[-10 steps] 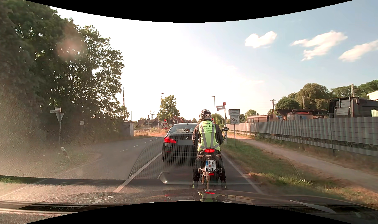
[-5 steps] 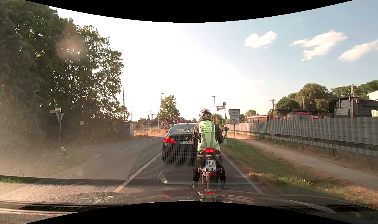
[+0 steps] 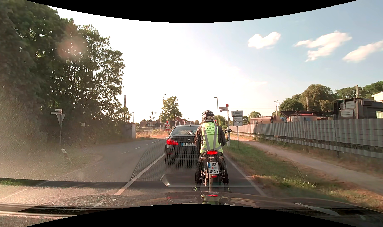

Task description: Follow the waypoints while adhering to traffic rules and regulations

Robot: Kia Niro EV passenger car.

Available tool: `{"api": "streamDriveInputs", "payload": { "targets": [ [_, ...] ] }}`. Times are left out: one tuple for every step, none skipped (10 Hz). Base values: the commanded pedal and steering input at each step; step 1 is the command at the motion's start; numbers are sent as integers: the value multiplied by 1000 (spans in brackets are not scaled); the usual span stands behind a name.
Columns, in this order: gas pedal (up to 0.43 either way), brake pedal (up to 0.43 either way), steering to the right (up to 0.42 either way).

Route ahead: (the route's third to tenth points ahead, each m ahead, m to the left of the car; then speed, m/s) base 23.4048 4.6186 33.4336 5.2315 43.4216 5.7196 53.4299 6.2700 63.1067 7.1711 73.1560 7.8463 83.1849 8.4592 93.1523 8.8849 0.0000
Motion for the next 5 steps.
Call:
{"api": "streamDriveInputs", "payload": {
  "targets": [
    [0,0,6],
    [0,0,6],
    [0,0,6],
    [0,0,6],
    [0,0,6]
  ]
}}
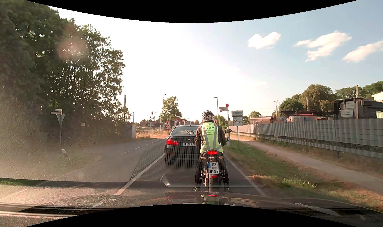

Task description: Follow the waypoints while adhering to traffic rules and regulations

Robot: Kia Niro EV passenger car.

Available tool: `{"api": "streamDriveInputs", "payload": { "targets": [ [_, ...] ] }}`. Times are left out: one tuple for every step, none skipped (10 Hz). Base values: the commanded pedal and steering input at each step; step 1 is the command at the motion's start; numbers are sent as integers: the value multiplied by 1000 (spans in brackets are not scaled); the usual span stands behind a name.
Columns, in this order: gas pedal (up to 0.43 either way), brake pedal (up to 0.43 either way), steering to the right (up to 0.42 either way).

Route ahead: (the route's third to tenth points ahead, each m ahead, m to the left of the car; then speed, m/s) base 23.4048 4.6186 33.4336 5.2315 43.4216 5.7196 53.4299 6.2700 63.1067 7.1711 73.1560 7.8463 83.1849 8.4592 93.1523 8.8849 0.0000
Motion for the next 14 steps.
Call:
{"api": "streamDriveInputs", "payload": {
  "targets": [
    [0,0,6],
    [0,0,6],
    [0,0,6],
    [0,0,6],
    [0,0,6],
    [0,0,6],
    [0,0,6],
    [0,0,6],
    [0,0,6],
    [0,0,6],
    [0,0,6],
    [0,0,6],
    [0,0,6],
    [0,0,6]
  ]
}}
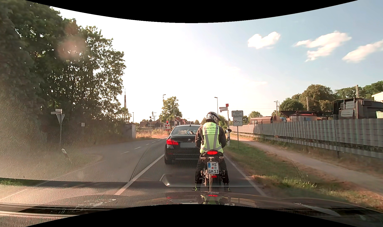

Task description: Follow the waypoints while adhering to traffic rules and regulations

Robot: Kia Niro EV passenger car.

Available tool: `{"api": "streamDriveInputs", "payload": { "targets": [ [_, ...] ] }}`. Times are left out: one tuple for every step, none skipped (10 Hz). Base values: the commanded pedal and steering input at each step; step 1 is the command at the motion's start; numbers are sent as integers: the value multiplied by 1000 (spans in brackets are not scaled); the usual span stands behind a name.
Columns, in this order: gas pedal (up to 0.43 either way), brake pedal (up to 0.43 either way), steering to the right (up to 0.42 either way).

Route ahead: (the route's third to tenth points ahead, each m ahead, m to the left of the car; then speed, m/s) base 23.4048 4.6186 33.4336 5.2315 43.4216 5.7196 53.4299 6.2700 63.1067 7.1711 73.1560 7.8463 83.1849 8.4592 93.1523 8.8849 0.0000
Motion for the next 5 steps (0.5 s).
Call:
{"api": "streamDriveInputs", "payload": {
  "targets": [
    [0,0,6],
    [0,0,6],
    [0,0,6],
    [0,0,6],
    [0,0,6]
  ]
}}
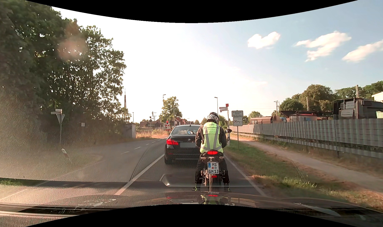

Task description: Follow the waypoints while adhering to traffic rules and regulations

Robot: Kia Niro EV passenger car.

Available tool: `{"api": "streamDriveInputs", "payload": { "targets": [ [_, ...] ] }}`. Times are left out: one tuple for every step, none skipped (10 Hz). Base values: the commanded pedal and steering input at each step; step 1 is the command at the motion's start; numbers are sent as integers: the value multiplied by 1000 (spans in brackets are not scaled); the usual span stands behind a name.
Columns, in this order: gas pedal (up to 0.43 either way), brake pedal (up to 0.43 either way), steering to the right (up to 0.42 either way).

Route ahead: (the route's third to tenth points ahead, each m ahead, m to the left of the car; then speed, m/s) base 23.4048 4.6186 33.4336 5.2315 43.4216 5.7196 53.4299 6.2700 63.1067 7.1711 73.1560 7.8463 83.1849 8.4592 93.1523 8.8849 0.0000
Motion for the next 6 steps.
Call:
{"api": "streamDriveInputs", "payload": {
  "targets": [
    [0,0,6],
    [0,0,6],
    [0,0,6],
    [0,0,6],
    [0,0,6],
    [0,0,6]
  ]
}}
